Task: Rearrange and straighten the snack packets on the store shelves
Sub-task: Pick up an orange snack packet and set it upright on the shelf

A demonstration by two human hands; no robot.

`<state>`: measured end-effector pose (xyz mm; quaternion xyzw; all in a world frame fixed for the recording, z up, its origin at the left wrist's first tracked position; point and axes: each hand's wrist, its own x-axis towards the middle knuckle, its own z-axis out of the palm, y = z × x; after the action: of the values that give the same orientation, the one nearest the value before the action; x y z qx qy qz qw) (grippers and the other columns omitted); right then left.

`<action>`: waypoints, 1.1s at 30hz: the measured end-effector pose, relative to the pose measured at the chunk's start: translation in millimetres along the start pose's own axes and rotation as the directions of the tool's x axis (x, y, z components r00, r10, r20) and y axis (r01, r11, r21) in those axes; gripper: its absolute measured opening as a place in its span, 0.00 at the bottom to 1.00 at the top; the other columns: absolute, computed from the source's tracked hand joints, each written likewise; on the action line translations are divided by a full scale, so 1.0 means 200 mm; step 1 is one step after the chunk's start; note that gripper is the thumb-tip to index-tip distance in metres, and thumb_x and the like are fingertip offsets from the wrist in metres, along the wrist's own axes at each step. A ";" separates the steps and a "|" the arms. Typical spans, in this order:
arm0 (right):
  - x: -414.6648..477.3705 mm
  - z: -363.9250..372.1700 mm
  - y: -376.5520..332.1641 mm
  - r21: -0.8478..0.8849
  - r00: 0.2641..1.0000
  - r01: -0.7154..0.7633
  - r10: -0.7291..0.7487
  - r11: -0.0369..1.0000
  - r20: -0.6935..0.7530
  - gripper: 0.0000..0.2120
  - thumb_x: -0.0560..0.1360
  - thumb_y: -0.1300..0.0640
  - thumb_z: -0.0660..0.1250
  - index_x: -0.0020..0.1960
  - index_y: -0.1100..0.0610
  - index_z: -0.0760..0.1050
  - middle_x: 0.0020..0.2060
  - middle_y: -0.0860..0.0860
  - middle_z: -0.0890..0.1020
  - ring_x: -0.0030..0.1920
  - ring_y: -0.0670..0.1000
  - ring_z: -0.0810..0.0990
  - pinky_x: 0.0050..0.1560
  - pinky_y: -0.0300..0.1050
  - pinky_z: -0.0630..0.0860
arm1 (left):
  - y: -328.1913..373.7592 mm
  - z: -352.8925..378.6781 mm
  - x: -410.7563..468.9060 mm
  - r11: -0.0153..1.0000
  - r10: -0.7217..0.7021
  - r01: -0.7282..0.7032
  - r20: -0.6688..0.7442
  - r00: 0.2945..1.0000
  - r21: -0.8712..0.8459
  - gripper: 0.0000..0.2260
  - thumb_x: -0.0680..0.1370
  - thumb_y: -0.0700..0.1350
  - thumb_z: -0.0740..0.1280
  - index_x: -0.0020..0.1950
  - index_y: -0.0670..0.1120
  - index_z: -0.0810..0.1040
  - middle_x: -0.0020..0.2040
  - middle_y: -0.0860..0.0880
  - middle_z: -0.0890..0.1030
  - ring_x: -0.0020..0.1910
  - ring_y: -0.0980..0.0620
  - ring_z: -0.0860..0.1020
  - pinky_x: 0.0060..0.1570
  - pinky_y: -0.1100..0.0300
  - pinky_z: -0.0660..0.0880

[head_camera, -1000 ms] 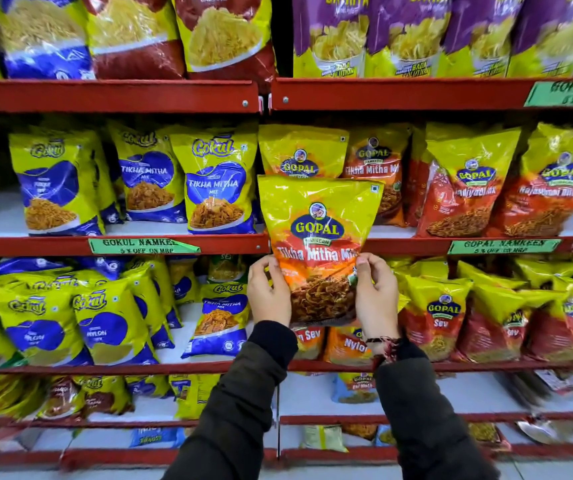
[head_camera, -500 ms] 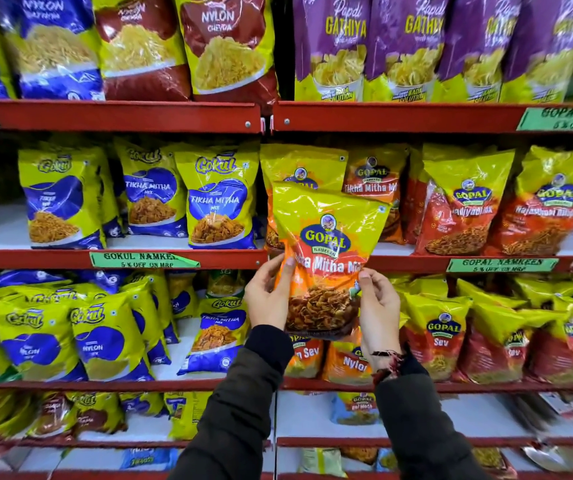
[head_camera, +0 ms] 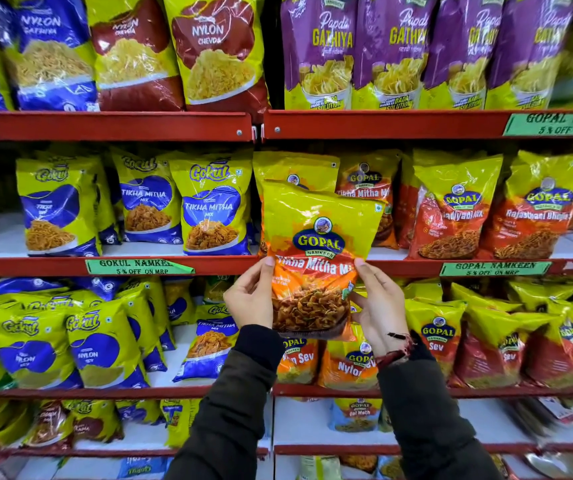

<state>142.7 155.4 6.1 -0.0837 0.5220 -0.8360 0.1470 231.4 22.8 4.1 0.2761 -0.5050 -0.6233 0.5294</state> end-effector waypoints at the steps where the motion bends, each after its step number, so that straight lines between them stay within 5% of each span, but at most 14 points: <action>1: 0.00 0.00 0.00 -0.004 1.000 0.026 -0.026 1.000 -0.003 0.06 0.74 0.50 0.70 0.44 0.52 0.81 0.45 0.52 0.83 0.46 0.54 0.79 0.43 0.47 0.74 | 0.00 0.00 0.00 1.000 -0.012 0.012 -0.017 1.000 -0.017 0.12 0.72 0.46 0.73 0.53 0.42 0.84 0.46 0.48 0.85 0.45 0.61 0.82 0.45 0.72 0.78; 4: 0.02 0.02 0.00 -0.018 0.996 0.064 -0.065 0.998 -0.062 0.07 0.71 0.47 0.73 0.39 0.50 0.81 0.45 0.53 0.84 0.49 0.56 0.80 0.49 0.52 0.74 | 0.00 0.00 -0.01 0.996 -0.061 0.060 -0.013 0.998 -0.071 0.11 0.72 0.45 0.73 0.52 0.44 0.84 0.44 0.52 0.84 0.42 0.66 0.82 0.44 0.73 0.77; 8: 0.02 0.01 0.00 0.002 0.996 0.052 -0.052 0.999 -0.070 0.14 0.69 0.44 0.73 0.48 0.52 0.84 0.50 0.52 0.86 0.54 0.56 0.82 0.54 0.50 0.74 | 0.01 0.02 -0.02 0.987 -0.126 0.126 -0.002 0.992 -0.104 0.13 0.72 0.46 0.73 0.53 0.42 0.83 0.48 0.47 0.85 0.49 0.54 0.82 0.52 0.59 0.79; 12: -0.02 -0.04 0.02 -0.021 0.995 0.059 -0.057 0.998 0.080 0.23 0.68 0.44 0.72 0.59 0.53 0.81 0.55 0.46 0.85 0.59 0.48 0.81 0.61 0.47 0.74 | -0.01 0.03 0.00 0.975 -0.162 0.157 -0.018 0.987 -0.157 0.13 0.72 0.44 0.73 0.54 0.41 0.83 0.43 0.54 0.84 0.44 0.61 0.81 0.41 0.70 0.79; 16: -0.02 -0.05 0.05 -0.070 0.990 0.137 -0.136 0.988 0.024 0.14 0.70 0.53 0.74 0.55 0.54 0.83 0.54 0.49 0.86 0.57 0.43 0.82 0.63 0.46 0.74 | -0.02 0.05 -0.01 0.964 -0.200 0.196 -0.006 0.980 -0.178 0.10 0.72 0.44 0.73 0.51 0.43 0.84 0.42 0.52 0.84 0.49 0.52 0.82 0.52 0.58 0.80; 19: 0.01 -0.06 0.07 -0.050 0.977 0.198 -0.201 0.979 -0.070 0.04 0.70 0.56 0.74 0.44 0.52 0.86 0.51 0.53 0.87 0.57 0.50 0.83 0.66 0.52 0.75 | -0.06 0.07 -0.01 0.957 -0.230 0.225 -0.003 0.973 -0.184 0.06 0.70 0.46 0.74 0.46 0.47 0.86 0.45 0.49 0.86 0.53 0.49 0.82 0.58 0.51 0.78; 22: 0.04 -0.10 0.09 0.002 0.972 0.209 -0.207 0.978 -0.106 0.03 0.72 0.58 0.73 0.44 0.53 0.85 0.52 0.57 0.86 0.59 0.56 0.82 0.68 0.57 0.73 | -0.08 0.10 -0.01 0.956 -0.240 0.236 -0.003 0.971 -0.176 0.08 0.70 0.47 0.74 0.47 0.46 0.85 0.47 0.48 0.86 0.53 0.49 0.83 0.60 0.48 0.78; 25: 0.07 -0.13 0.10 0.039 0.973 0.203 -0.196 0.978 -0.124 0.04 0.72 0.60 0.72 0.45 0.55 0.85 0.53 0.60 0.85 0.59 0.58 0.81 0.69 0.60 0.72 | -0.08 0.14 -0.01 0.957 -0.227 0.225 0.010 0.974 -0.182 0.09 0.71 0.44 0.74 0.49 0.43 0.85 0.44 0.52 0.85 0.49 0.54 0.82 0.60 0.52 0.78; 29: 0.12 -0.17 0.08 0.051 0.965 0.211 -0.200 0.976 -0.170 0.04 0.73 0.61 0.71 0.46 0.55 0.83 0.49 0.57 0.85 0.58 0.58 0.81 0.68 0.57 0.73 | -0.10 0.20 -0.02 0.969 -0.191 0.200 0.073 0.979 -0.144 0.11 0.73 0.44 0.71 0.54 0.42 0.83 0.46 0.52 0.82 0.41 0.67 0.81 0.48 0.71 0.77; 33: 0.20 -0.20 0.01 0.091 0.947 0.259 -0.234 0.962 -0.220 0.05 0.74 0.64 0.69 0.45 0.57 0.82 0.45 0.53 0.84 0.49 0.50 0.81 0.64 0.50 0.73 | -0.11 0.31 0.01 0.984 -0.149 0.166 0.218 0.964 -0.062 0.11 0.79 0.45 0.63 0.56 0.45 0.82 0.56 0.47 0.83 0.57 0.54 0.79 0.62 0.59 0.75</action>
<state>94.0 174.1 -14.3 -0.0518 0.4690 -0.8816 -0.0093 167.4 40.9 4.6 0.2257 -0.5099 -0.7090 0.4317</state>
